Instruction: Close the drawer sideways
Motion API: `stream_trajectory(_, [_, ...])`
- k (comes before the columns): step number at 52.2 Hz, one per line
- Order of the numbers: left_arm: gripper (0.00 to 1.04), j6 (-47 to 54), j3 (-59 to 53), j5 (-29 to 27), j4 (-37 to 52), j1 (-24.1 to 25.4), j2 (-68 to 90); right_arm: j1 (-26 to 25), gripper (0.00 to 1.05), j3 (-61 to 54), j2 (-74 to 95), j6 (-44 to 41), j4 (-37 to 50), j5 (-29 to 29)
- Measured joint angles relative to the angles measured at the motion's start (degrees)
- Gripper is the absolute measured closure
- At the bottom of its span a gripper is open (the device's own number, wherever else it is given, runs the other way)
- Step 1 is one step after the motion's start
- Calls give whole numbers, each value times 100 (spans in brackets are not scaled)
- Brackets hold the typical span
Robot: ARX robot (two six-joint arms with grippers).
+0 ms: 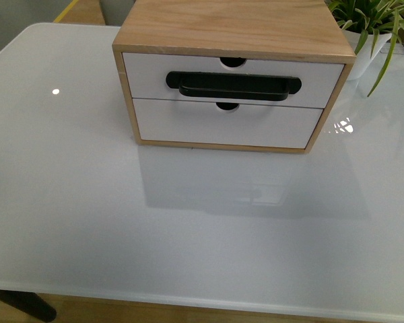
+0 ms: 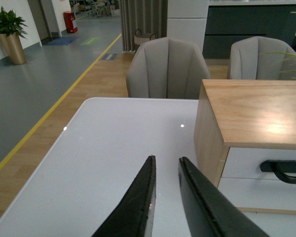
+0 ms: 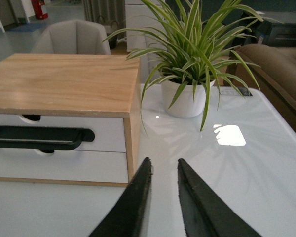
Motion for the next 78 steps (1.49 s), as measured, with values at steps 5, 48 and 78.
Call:
stream_trajectory(5, [103,-20,-350,382,-184,361,-511,-157,103,-166,-708,39,-461,-153])
stream_trajectory(48, [103,-22,-1158,407,-2481,422,-3748,-710,103,-389,-4400,55,-3746,-682])
stream_trajectory(78, [103,-22,-1158,404,-4000,422,-5272,-710,103,-389,-6286,55,-5665,-688])
